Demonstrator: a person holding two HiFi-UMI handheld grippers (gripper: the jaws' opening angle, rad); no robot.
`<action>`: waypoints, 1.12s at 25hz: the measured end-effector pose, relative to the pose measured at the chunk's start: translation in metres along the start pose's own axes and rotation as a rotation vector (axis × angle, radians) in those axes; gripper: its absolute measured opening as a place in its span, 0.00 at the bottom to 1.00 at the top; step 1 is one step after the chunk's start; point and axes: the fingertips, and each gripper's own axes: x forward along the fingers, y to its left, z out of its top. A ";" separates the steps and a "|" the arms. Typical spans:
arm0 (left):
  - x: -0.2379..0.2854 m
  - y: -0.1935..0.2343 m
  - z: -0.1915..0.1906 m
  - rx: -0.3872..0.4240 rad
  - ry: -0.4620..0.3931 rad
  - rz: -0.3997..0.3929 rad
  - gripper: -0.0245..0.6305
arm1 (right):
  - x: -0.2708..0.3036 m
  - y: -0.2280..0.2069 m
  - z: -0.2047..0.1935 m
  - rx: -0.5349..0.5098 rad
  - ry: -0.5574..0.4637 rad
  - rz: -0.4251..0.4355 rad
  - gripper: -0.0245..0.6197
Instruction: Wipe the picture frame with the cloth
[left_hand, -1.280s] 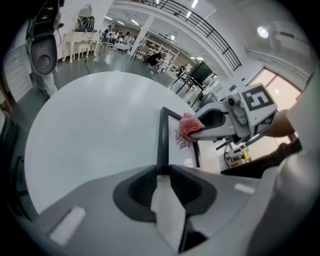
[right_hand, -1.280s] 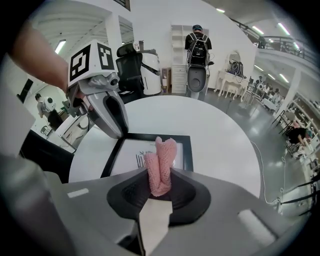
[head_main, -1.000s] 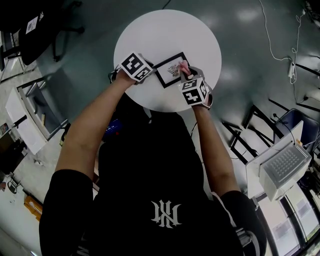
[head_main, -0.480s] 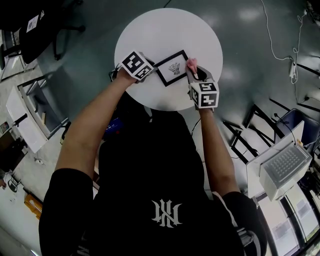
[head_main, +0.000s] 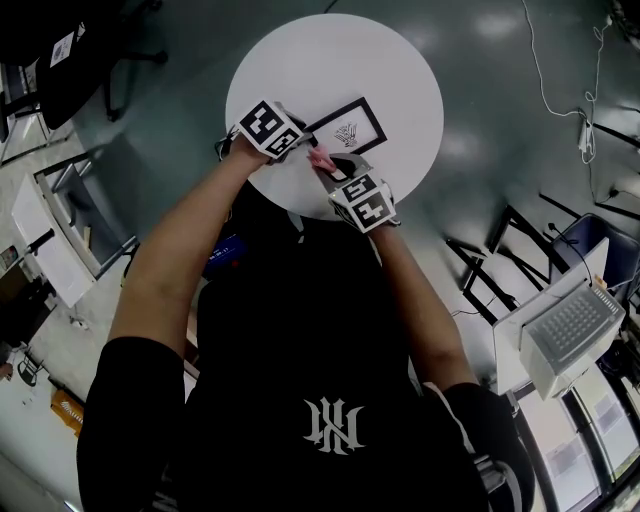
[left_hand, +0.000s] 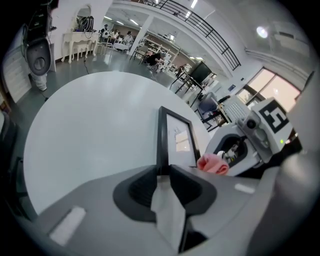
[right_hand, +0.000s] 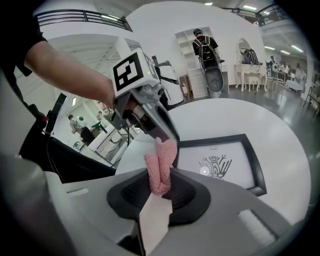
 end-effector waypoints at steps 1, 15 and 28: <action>0.000 0.000 0.000 0.002 0.002 0.000 0.16 | 0.001 -0.002 -0.005 -0.004 0.018 -0.006 0.16; 0.001 -0.001 -0.001 0.018 0.015 0.000 0.16 | -0.023 -0.059 -0.019 -0.014 0.042 -0.148 0.16; 0.002 -0.004 -0.002 0.020 0.017 0.003 0.16 | -0.062 -0.145 -0.013 -0.015 0.044 -0.389 0.16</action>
